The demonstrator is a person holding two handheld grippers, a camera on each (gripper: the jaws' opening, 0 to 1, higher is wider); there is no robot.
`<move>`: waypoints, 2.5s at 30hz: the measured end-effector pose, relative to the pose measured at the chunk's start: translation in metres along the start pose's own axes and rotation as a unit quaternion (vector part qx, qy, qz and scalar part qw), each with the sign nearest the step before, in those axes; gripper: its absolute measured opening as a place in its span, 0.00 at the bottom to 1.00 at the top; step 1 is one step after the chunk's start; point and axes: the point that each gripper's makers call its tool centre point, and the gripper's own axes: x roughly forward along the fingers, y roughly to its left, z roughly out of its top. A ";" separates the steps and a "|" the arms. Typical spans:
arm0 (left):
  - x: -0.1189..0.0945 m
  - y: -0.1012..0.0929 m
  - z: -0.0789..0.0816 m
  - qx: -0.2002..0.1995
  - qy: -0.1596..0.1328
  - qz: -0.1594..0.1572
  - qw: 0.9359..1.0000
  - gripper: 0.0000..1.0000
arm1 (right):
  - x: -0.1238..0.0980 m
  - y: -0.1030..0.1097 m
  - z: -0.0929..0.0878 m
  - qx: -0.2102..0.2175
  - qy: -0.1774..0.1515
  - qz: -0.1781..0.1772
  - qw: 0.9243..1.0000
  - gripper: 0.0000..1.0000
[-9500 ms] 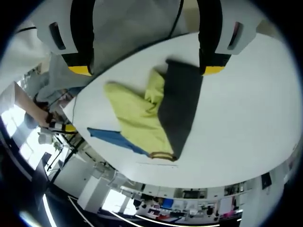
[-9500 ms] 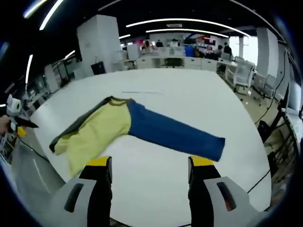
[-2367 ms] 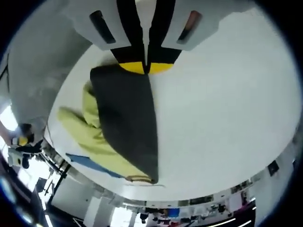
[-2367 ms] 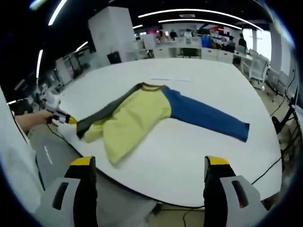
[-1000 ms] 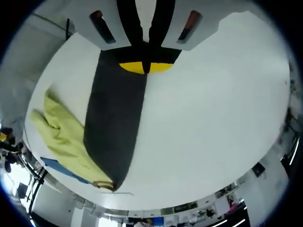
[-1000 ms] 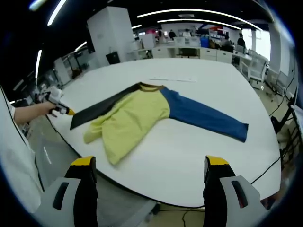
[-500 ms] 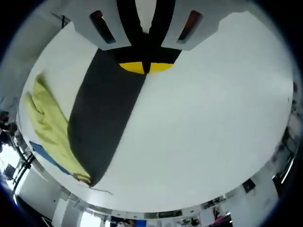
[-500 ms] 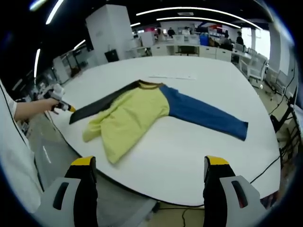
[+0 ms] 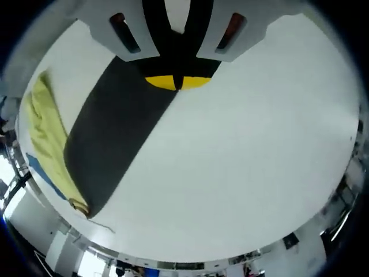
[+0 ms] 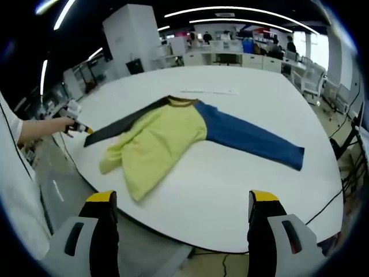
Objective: Fold the garment on the visible template until the final outline fits inside the template.
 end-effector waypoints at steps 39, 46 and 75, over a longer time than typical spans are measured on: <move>0.027 0.058 0.042 -0.103 -0.040 0.082 0.991 0.00 | 0.021 -0.002 0.002 0.008 0.016 0.006 1.000 0.94; 0.029 0.063 0.045 -0.109 -0.045 0.091 0.989 0.00 | 0.023 -0.003 0.002 0.010 0.017 0.006 1.000 0.94; 0.028 0.076 0.050 -0.107 -0.060 0.105 0.987 0.00 | 0.029 -0.001 0.002 0.011 0.021 0.009 1.000 0.93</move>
